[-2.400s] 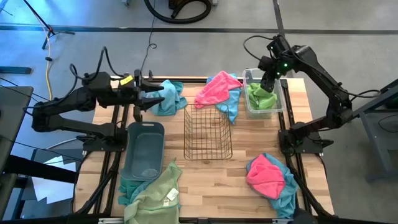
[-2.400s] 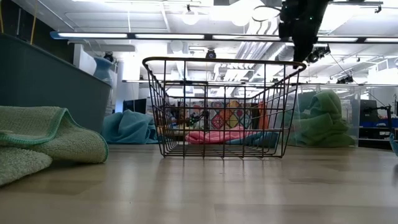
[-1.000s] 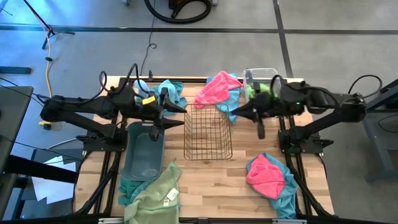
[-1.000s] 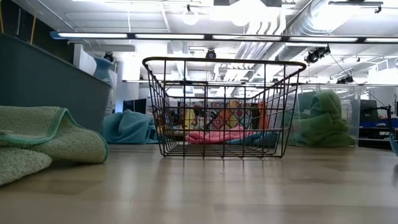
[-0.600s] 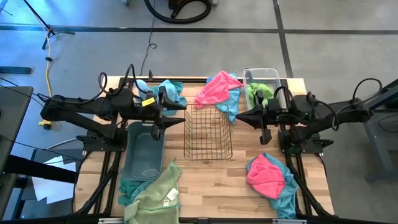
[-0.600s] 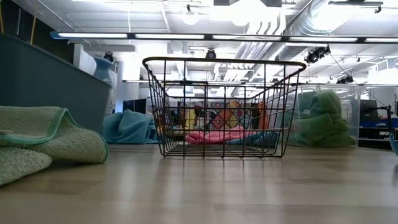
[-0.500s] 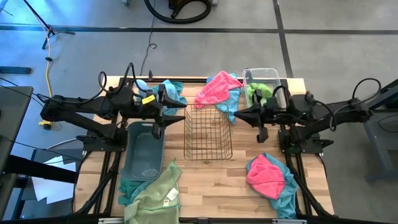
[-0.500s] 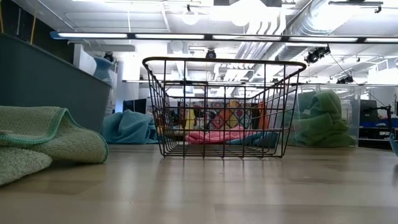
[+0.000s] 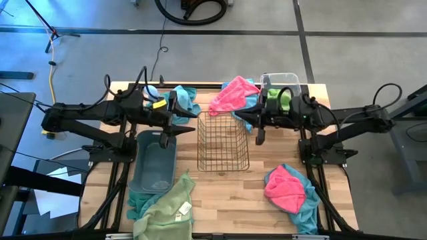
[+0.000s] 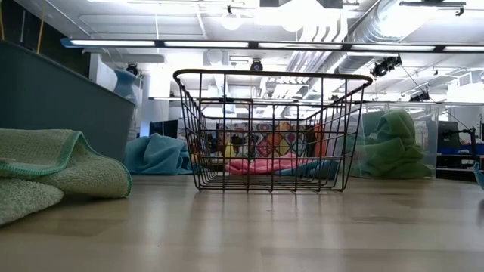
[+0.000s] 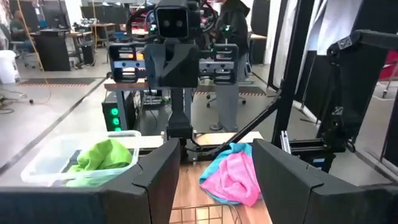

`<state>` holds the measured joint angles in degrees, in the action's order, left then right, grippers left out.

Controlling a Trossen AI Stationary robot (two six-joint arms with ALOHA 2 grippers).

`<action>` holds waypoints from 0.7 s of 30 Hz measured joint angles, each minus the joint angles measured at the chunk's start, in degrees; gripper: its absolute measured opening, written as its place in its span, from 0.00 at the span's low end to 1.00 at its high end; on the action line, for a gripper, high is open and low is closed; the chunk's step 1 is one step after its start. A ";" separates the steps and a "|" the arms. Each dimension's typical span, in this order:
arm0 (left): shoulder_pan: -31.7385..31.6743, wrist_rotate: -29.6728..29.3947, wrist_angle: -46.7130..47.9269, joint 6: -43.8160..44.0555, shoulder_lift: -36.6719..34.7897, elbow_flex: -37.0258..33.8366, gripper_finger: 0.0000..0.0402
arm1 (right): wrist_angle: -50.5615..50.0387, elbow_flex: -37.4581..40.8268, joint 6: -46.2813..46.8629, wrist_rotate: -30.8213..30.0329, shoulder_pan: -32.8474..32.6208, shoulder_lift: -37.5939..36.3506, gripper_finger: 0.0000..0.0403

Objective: Sort microfiber towel by color & place in baskets
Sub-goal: Put the light green towel into the transparent bin

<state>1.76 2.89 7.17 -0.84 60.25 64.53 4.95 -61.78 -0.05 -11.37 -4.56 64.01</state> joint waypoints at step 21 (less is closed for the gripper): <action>23.84 -7.65 17.66 14.28 4.69 5.68 0.47 | -1.40 -0.04 -0.25 0.24 0.84 0.00 0.00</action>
<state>25.60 -4.76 24.83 13.44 64.94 70.22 3.55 -61.82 -0.30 -11.14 -3.73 64.01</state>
